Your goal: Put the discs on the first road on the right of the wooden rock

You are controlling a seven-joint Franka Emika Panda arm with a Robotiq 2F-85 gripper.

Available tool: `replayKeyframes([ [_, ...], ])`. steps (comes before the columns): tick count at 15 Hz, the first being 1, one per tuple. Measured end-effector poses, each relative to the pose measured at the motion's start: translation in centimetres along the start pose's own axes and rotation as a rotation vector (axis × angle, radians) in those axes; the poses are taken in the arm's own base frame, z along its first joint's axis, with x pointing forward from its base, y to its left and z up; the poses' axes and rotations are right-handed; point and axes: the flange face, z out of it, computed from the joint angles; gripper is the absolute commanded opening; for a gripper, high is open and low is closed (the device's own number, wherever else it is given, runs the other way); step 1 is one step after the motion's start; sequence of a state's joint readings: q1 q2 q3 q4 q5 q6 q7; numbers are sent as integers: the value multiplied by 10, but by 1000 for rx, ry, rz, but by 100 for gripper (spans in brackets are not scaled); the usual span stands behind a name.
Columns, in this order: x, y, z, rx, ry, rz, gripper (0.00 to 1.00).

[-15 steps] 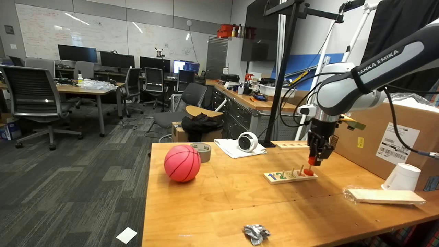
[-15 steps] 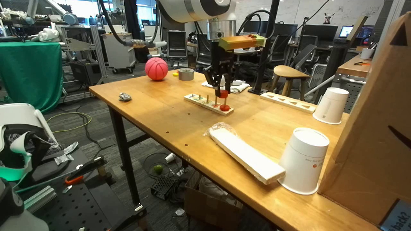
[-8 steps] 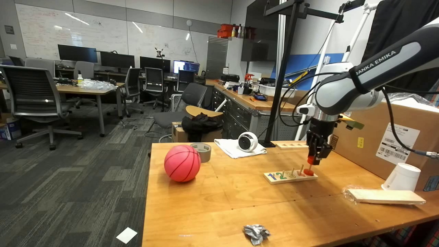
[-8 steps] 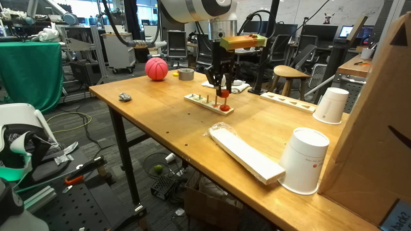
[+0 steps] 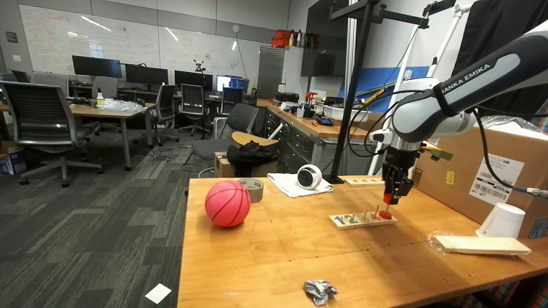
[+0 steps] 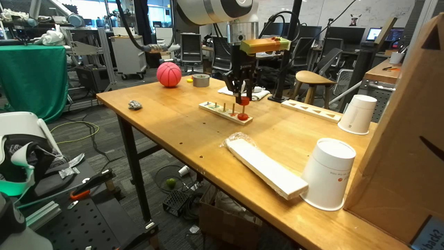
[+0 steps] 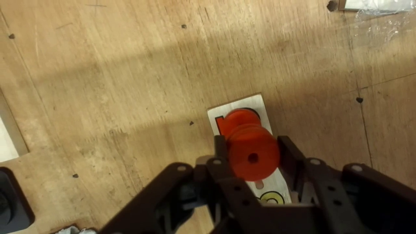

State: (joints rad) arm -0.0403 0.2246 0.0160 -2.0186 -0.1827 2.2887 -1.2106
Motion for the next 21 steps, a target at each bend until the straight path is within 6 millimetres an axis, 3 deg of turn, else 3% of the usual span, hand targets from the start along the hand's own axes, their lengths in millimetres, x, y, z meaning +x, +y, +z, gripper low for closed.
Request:
replayKeyframes([
  [8, 1, -1, 24, 41, -11, -2, 17],
  [9, 1, -1, 26, 44, -11, -2, 48],
  [10, 1, -1, 28, 47, -12, -2, 68],
  [14, -1, -1, 26, 42, -10, 2, 97],
  [16, -1, 3, 5, -2, 12, 12, 100],
  [20, 2, -6, -77, -103, 135, 76, 100],
  [21, 2, -8, -80, -102, 133, 74, 100],
])
